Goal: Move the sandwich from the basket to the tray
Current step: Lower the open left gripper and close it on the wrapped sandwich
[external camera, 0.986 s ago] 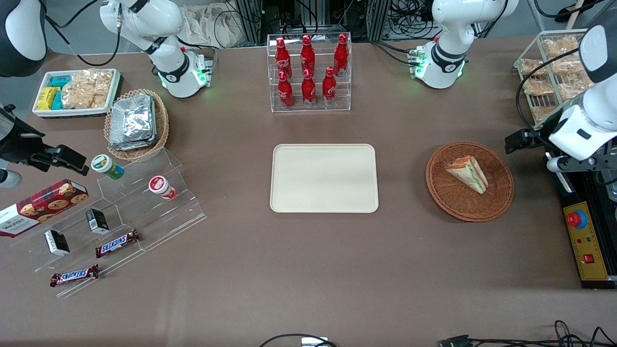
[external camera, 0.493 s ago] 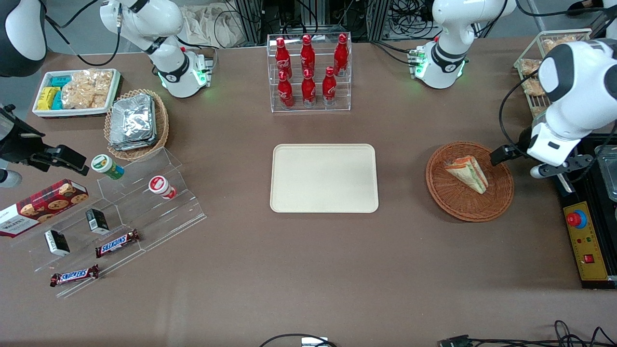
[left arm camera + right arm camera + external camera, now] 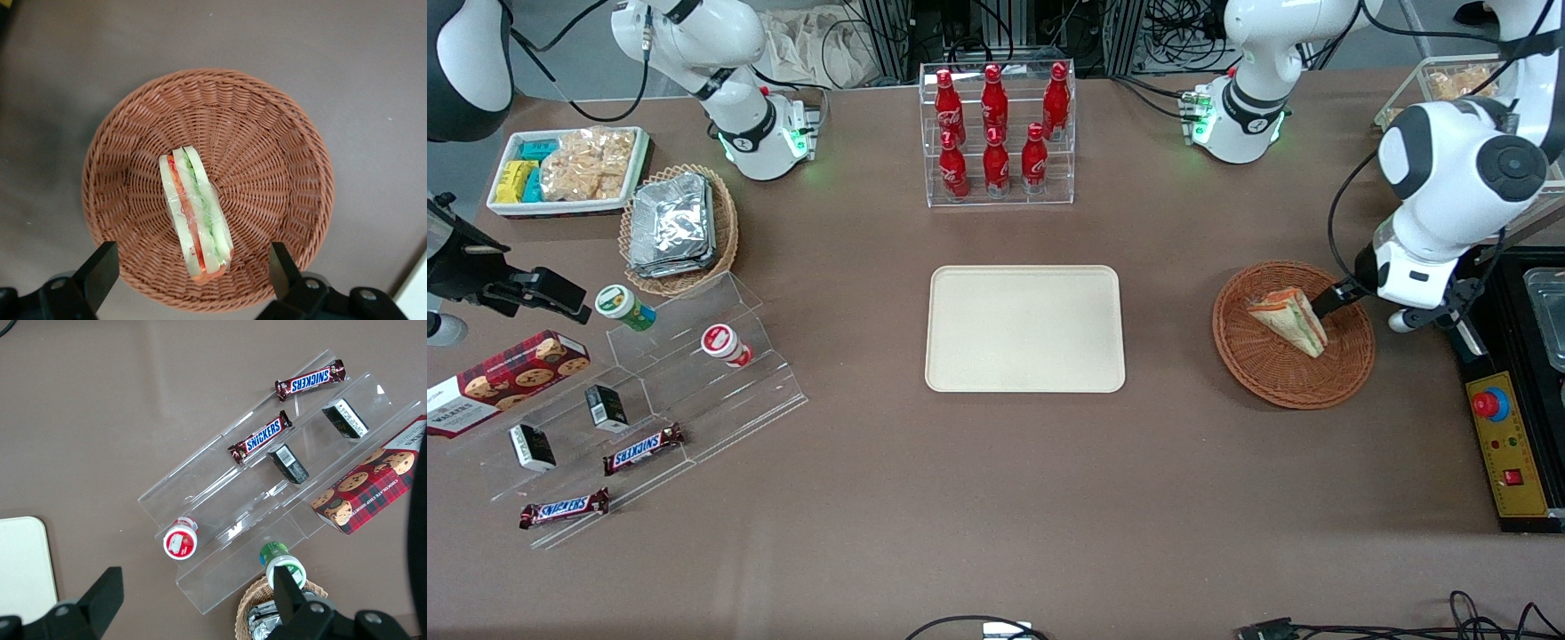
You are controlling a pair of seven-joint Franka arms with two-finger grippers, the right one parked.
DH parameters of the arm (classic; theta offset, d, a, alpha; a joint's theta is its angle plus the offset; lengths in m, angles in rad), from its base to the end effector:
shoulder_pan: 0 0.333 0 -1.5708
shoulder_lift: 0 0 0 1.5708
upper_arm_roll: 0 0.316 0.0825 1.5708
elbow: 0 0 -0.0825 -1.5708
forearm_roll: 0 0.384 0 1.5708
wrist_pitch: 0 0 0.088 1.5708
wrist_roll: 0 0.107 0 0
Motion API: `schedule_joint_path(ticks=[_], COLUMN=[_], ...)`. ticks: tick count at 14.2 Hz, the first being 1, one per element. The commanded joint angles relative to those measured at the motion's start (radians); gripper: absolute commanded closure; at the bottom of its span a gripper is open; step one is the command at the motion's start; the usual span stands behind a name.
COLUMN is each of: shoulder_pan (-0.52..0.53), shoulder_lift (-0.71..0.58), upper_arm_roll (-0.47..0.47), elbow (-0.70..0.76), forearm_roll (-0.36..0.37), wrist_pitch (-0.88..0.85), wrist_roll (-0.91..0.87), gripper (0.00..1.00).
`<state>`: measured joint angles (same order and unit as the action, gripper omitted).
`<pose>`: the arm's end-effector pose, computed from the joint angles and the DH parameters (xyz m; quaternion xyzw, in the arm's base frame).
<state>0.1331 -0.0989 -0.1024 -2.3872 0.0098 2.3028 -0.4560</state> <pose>0.4838 0.0150 0.3593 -0.9712 -0.2380 -0.0087 0.0071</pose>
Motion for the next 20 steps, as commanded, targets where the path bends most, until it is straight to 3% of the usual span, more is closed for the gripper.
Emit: schedule_joint_path(ticks=[1,20], shoulder_pan=[-0.001,-0.004], shoulder_lift=[-0.005,0.160], upper_arm_roll=[-0.003,-0.003], elbow=[-0.069,-0.273], forearm_roll=[0.010,0.007], wrist_pitch=[0.087,0.510], wrist_roll=[-0.084,-0.176], gripper=[0.00,0.00])
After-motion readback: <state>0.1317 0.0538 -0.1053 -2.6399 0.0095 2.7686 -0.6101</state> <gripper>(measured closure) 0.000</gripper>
